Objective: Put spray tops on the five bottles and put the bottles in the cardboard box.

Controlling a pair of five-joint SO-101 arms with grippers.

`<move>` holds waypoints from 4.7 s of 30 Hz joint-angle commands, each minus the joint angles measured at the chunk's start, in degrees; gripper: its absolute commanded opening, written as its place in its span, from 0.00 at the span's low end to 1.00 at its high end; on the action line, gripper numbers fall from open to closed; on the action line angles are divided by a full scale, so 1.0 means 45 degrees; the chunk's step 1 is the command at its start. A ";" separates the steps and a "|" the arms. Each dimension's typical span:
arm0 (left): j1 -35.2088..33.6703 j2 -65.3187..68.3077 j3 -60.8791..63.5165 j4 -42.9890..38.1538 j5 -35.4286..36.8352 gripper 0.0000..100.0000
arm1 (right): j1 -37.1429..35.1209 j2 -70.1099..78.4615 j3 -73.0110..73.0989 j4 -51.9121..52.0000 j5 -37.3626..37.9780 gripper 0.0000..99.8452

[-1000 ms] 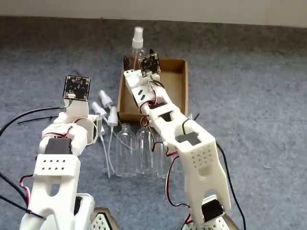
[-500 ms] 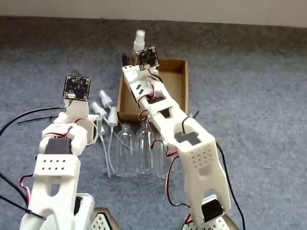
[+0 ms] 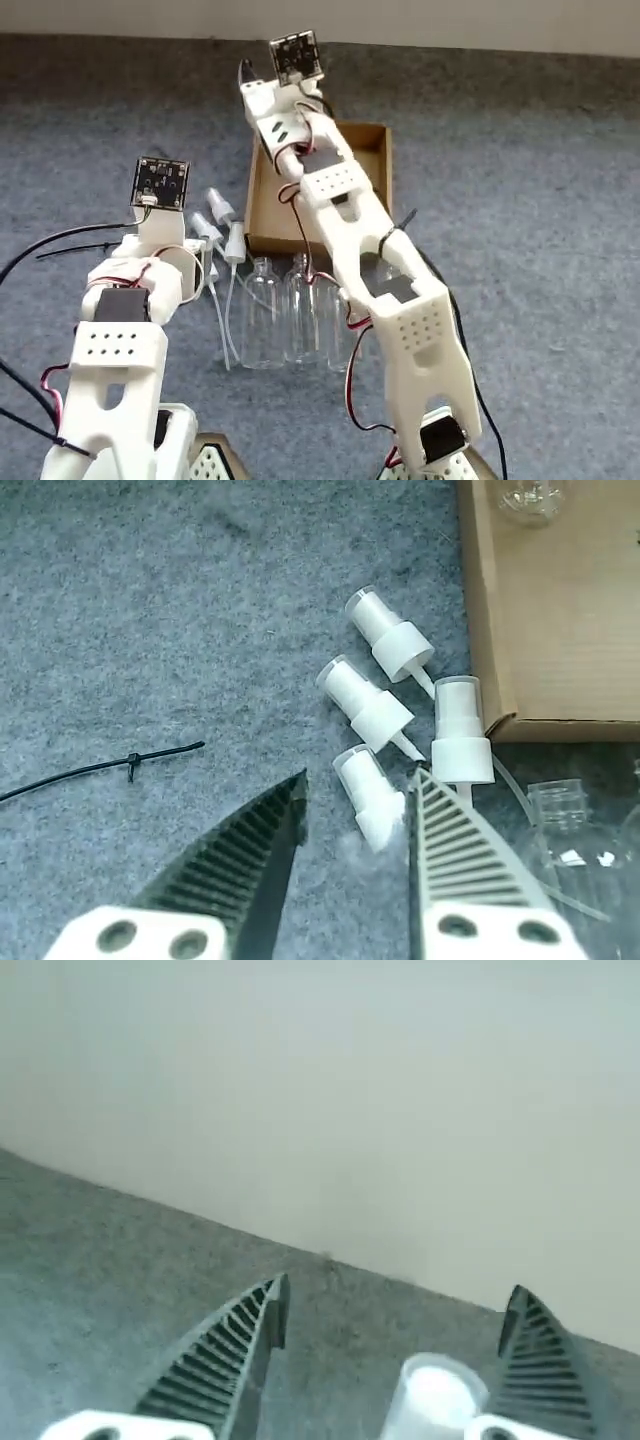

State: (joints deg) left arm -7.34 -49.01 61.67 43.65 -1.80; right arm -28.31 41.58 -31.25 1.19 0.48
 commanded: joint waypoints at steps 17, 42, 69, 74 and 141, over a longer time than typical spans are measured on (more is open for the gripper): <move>0.0303 -0.0186 0.0264 -0.0547 0.0078 0.16 | 0.0186 -0.1514 -1.5775 2.0718 0.0078 0.29; 0.0244 -0.0186 0.1123 -0.2051 0.0059 0.16 | 0.3272 -1.3568 0.5753 2.0366 0.0176 0.29; 0.0244 -0.0186 0.1123 -0.2032 0.0059 0.16 | 0.3409 -0.8840 1.1927 1.4271 0.0078 0.35; 0.0244 -0.0186 0.1123 -0.2032 0.0059 0.16 | 0.4015 -0.8840 1.2005 1.4291 0.0176 0.23; 0.0244 -0.0186 0.1143 -0.1993 0.0059 0.16 | 0.5382 -0.8742 1.2337 1.3568 0.2891 0.25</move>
State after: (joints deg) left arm -7.25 -49.01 67.12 35.47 -1.80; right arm -3.60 2.55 24.66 62.46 14.02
